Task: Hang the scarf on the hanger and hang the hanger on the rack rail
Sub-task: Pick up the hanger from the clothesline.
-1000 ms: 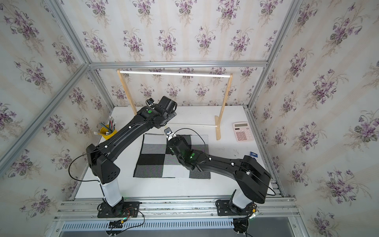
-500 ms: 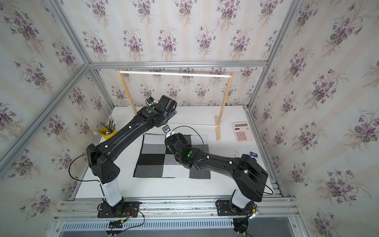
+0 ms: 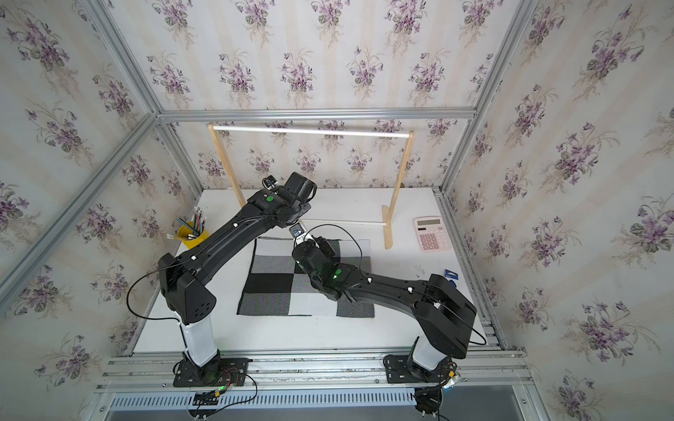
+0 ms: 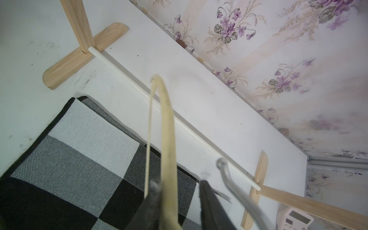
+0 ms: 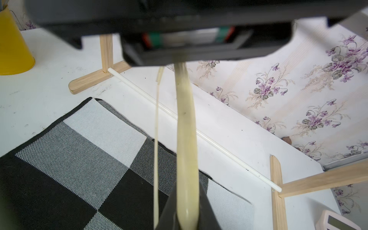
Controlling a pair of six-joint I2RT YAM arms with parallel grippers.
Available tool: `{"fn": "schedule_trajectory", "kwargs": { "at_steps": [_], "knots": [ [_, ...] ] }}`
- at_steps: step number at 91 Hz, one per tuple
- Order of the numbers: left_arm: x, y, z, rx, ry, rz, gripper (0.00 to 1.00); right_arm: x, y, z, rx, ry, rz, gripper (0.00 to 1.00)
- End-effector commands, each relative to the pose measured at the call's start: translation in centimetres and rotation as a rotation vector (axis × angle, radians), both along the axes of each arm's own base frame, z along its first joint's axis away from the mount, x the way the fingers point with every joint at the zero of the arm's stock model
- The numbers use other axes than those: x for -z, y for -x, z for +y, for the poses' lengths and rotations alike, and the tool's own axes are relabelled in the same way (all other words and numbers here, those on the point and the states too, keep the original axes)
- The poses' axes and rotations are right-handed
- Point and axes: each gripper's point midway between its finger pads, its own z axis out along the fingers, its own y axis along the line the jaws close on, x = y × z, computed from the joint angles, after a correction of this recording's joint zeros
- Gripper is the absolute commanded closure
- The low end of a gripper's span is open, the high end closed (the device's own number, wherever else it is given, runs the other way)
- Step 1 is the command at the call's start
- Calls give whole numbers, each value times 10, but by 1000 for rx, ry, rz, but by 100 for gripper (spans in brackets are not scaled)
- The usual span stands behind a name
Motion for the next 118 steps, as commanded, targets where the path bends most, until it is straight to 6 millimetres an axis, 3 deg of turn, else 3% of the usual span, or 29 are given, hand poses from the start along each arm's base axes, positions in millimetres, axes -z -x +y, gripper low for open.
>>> {"fn": "schedule_trajectory", "kwargs": {
  "at_steps": [1,12,35,42,52,62,75,94,118],
  "knots": [
    [11,-4,-4,18,13,23,89,-86,3,27,-56,-334,-168,100],
    [15,-6,-2,18,5,34,100,-89,5,27,-61,-339,-171,100],
    [23,-9,-9,45,8,69,100,-95,6,28,-66,-348,-183,100],
    [23,-9,-12,60,14,77,86,-96,6,29,-69,-350,-186,100],
    [23,-7,-13,75,17,85,54,-96,6,30,-69,-353,-191,100],
    [18,-4,-14,96,22,86,39,-98,5,31,-68,-360,-197,100],
    [7,3,-14,129,35,83,32,-102,5,33,-67,-363,-212,100],
    [-6,15,-21,191,91,73,32,-105,-2,36,-43,-336,-248,100],
    [8,25,-28,237,111,123,31,-106,-7,37,-18,-330,-279,100]
  ]
}}
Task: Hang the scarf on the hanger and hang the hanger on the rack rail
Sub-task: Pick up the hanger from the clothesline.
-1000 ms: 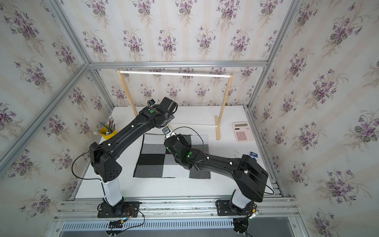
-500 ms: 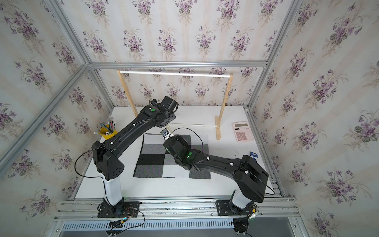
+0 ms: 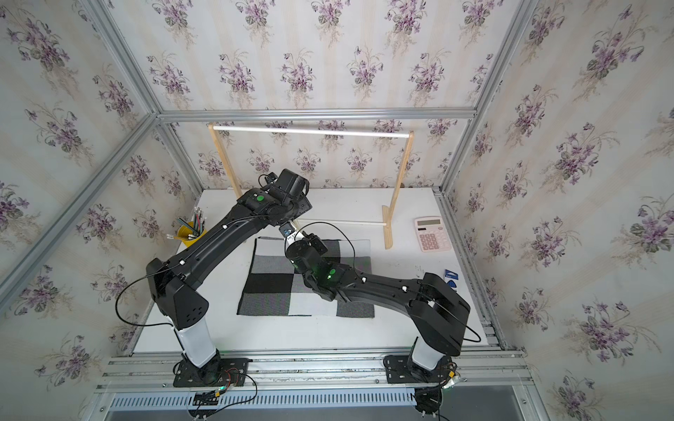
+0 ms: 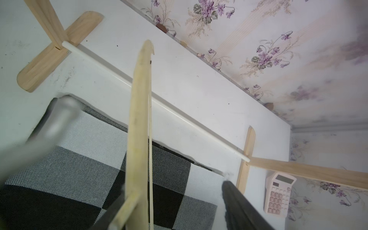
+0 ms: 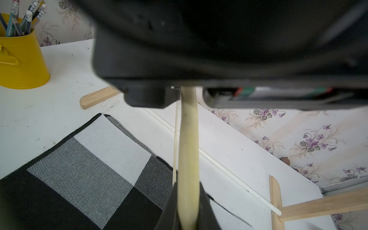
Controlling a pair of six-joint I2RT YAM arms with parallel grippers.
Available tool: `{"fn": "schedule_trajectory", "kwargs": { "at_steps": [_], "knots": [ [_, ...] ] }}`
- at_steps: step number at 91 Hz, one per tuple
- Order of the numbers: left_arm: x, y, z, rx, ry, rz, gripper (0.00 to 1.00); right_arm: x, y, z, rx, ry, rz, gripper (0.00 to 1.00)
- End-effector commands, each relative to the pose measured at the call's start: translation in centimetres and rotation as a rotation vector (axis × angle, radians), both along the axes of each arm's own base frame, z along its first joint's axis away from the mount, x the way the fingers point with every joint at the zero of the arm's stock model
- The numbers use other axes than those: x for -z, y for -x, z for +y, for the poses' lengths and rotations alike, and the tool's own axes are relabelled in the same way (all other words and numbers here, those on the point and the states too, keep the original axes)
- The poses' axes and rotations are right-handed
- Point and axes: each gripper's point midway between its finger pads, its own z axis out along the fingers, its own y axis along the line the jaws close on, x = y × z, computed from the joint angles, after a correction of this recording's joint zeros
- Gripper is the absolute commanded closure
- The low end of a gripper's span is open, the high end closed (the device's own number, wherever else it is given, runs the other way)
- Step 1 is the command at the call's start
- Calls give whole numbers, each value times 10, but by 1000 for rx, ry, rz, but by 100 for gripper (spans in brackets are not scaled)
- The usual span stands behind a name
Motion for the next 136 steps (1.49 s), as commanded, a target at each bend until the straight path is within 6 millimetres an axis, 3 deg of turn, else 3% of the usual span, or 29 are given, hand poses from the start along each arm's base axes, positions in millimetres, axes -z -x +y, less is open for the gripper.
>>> {"fn": "schedule_trajectory", "kwargs": {
  "at_steps": [1,28,32,44,61,64,98,136],
  "knots": [
    [20,14,-15,75,34,99,31,-87,-4,13,9,-346,-191,100],
    [21,4,8,-10,-69,47,35,-84,-2,9,8,-349,-186,100],
    [22,2,11,-21,-80,42,42,-85,-2,9,8,-350,-186,100],
    [28,-1,11,-33,-89,43,77,-86,-1,8,6,-350,-186,100],
    [37,-5,10,-30,-98,62,93,-87,0,5,7,-349,-189,100],
    [37,-5,9,-29,-98,61,100,-88,1,5,6,-350,-189,100],
    [29,-5,16,-24,-130,42,100,-90,5,-8,25,-360,-192,100],
    [14,-1,4,60,-69,-3,100,-87,5,-10,34,-407,-178,100]
  ]
}}
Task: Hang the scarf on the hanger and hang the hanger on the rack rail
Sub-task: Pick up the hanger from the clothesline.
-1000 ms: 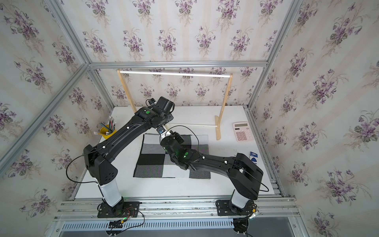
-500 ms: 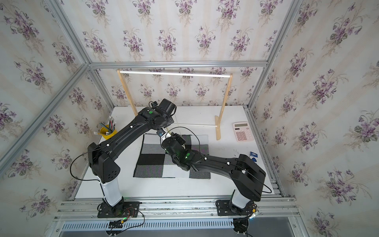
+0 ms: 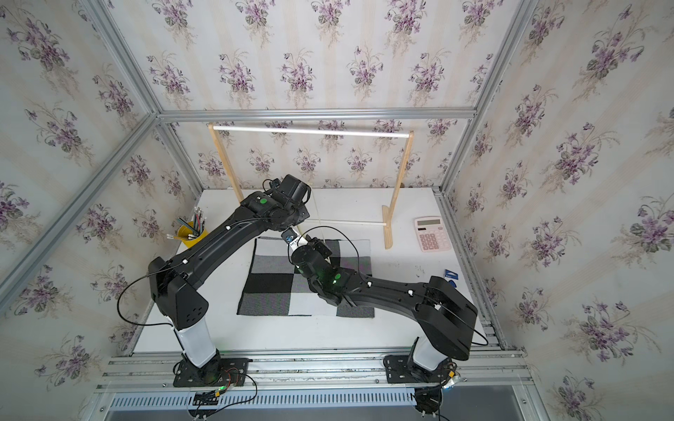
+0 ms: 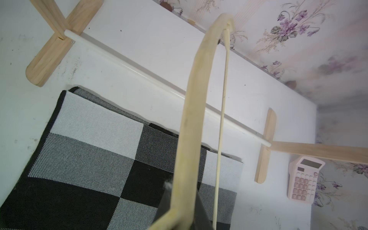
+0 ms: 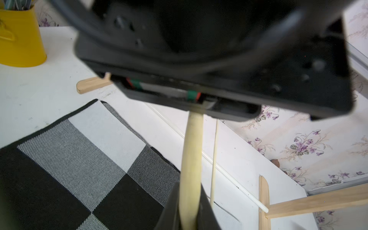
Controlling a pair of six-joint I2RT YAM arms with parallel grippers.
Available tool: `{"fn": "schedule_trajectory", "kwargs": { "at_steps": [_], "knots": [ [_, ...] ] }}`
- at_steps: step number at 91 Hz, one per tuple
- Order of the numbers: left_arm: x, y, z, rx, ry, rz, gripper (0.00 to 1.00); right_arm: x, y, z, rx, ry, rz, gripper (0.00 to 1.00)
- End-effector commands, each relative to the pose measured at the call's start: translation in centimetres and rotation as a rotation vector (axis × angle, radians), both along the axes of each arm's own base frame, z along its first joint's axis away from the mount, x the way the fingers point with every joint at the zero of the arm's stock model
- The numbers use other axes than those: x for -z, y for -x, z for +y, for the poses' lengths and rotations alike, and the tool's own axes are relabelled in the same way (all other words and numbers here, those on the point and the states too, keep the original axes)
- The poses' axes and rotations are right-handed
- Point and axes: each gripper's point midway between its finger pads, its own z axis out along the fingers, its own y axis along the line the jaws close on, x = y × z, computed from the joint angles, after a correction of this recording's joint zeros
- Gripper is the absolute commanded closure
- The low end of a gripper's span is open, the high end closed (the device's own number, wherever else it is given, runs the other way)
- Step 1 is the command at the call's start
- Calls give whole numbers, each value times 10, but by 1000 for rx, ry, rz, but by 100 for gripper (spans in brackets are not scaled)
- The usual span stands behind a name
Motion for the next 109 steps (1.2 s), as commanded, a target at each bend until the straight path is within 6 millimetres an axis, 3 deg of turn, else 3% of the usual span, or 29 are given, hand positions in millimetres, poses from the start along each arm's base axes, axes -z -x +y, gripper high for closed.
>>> {"fn": "schedule_trajectory", "kwargs": {
  "at_steps": [1,31,84,97,109],
  "knots": [
    [-3,-10,-1,-4,15,-41,100,-90,-4,3,43,-447,-152,100],
    [-5,-8,-3,25,23,-53,100,-101,-2,0,33,-497,-152,100],
    [-13,-1,9,13,2,-78,100,-96,-4,4,48,-474,-135,100],
    [-13,0,9,23,-4,-78,100,-94,-6,-1,74,-456,-135,47],
    [-14,4,15,42,-57,-53,100,-92,-5,-12,109,-432,-132,24]
  ]
}}
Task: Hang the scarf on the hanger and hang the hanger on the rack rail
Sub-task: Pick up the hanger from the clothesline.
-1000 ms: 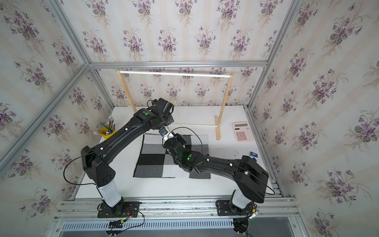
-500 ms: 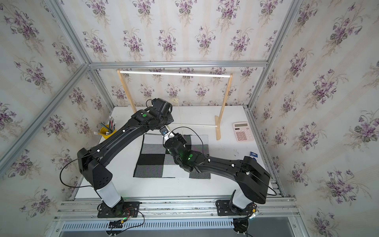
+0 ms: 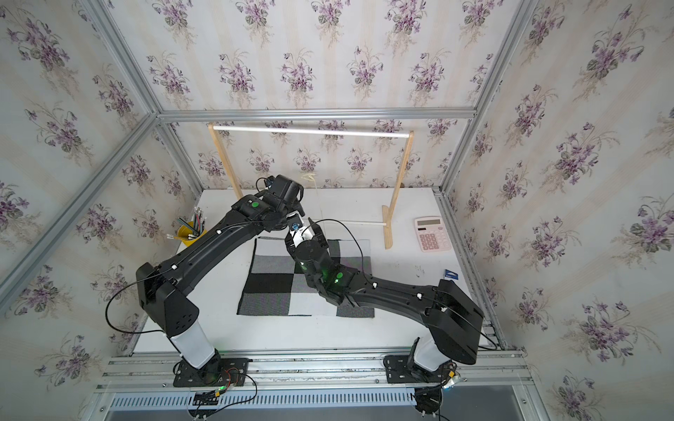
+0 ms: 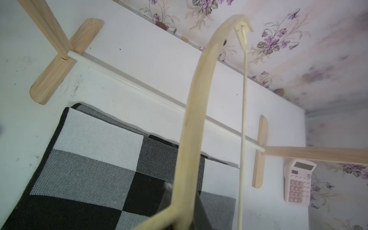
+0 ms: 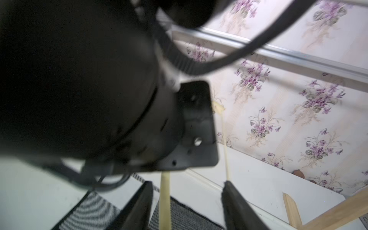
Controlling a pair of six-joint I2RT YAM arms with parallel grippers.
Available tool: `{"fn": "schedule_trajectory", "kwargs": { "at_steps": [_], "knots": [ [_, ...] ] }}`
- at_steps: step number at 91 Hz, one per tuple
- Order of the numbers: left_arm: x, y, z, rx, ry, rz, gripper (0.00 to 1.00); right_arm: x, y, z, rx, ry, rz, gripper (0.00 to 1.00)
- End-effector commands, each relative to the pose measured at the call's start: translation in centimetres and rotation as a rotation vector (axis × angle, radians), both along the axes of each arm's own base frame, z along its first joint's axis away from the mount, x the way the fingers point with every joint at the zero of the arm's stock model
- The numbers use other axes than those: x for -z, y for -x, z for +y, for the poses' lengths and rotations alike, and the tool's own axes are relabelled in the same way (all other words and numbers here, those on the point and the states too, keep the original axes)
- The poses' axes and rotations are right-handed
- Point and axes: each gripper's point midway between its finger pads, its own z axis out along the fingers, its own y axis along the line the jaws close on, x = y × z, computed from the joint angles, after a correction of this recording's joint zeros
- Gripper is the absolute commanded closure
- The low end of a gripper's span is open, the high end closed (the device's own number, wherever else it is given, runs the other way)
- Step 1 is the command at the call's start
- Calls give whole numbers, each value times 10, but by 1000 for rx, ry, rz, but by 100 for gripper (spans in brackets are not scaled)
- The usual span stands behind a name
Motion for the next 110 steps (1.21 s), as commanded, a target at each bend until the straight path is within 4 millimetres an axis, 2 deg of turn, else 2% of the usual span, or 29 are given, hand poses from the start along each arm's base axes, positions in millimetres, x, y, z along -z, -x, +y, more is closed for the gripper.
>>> {"fn": "schedule_trajectory", "kwargs": {
  "at_steps": [1,16,33,49,60,75,88,110],
  "knots": [
    [-2,3,6,13,-58,12,100,-19,-2,-14,66,-100,-29,23],
    [-3,6,16,47,-178,57,100,-11,9,-35,70,-102,3,19],
    [-2,11,20,101,-231,85,100,6,20,-53,54,-72,55,19],
    [-2,19,24,183,-312,122,100,13,33,-67,23,-48,95,20],
    [4,25,31,225,-379,168,100,15,44,-73,-32,-63,121,21],
    [22,38,37,213,-402,245,100,21,57,-81,-99,-135,178,21],
    [42,50,49,133,-411,278,100,34,59,-94,-77,-180,237,22],
    [73,68,66,17,-396,294,100,73,63,-98,-140,-242,368,25]
  ]
}}
